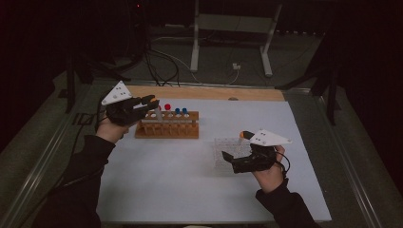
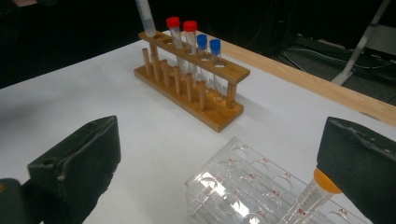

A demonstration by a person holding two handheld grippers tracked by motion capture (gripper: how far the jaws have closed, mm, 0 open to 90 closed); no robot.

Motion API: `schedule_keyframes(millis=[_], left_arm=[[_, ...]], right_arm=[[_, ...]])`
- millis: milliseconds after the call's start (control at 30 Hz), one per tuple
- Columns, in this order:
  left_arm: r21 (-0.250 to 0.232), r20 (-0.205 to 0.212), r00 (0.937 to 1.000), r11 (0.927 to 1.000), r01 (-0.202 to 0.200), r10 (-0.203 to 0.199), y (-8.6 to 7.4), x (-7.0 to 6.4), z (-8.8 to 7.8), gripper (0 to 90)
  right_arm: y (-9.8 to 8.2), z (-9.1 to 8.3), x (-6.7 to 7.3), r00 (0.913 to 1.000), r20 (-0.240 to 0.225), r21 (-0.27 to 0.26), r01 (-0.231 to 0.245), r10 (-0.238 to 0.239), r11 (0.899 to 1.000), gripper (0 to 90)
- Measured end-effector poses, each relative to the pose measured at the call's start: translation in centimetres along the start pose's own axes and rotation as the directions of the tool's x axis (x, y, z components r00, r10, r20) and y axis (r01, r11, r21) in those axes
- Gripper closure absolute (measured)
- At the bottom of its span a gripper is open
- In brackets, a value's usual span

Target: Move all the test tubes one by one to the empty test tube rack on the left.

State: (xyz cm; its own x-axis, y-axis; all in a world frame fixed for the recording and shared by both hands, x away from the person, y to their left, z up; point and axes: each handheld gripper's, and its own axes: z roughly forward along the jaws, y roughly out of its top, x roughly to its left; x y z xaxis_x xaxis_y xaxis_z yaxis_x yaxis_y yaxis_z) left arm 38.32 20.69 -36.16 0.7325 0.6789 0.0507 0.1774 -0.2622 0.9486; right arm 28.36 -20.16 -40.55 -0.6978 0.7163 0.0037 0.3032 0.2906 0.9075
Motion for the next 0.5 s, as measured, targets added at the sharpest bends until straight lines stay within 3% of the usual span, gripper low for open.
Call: schedule_keyframes(millis=[300, 500], left_arm=[[0.004, -0.102, 0.9942, 0.9994, 0.035, -0.034, -1.1, 2.5, 0.9, 71.7], [0.009, -0.137, 0.9885, 0.9978, 0.066, -0.064, -2.1, 3.7, 1.8, 71.7]], right_arm=[[0.1, -0.3, -0.1, 1.0, 0.004, -0.013, 0.003, -0.003, 1.0, 0.0], [0.1, -0.4, -0.2, 1.0, 0.002, -0.017, 0.007, -0.006, 1.0, 0.0]])
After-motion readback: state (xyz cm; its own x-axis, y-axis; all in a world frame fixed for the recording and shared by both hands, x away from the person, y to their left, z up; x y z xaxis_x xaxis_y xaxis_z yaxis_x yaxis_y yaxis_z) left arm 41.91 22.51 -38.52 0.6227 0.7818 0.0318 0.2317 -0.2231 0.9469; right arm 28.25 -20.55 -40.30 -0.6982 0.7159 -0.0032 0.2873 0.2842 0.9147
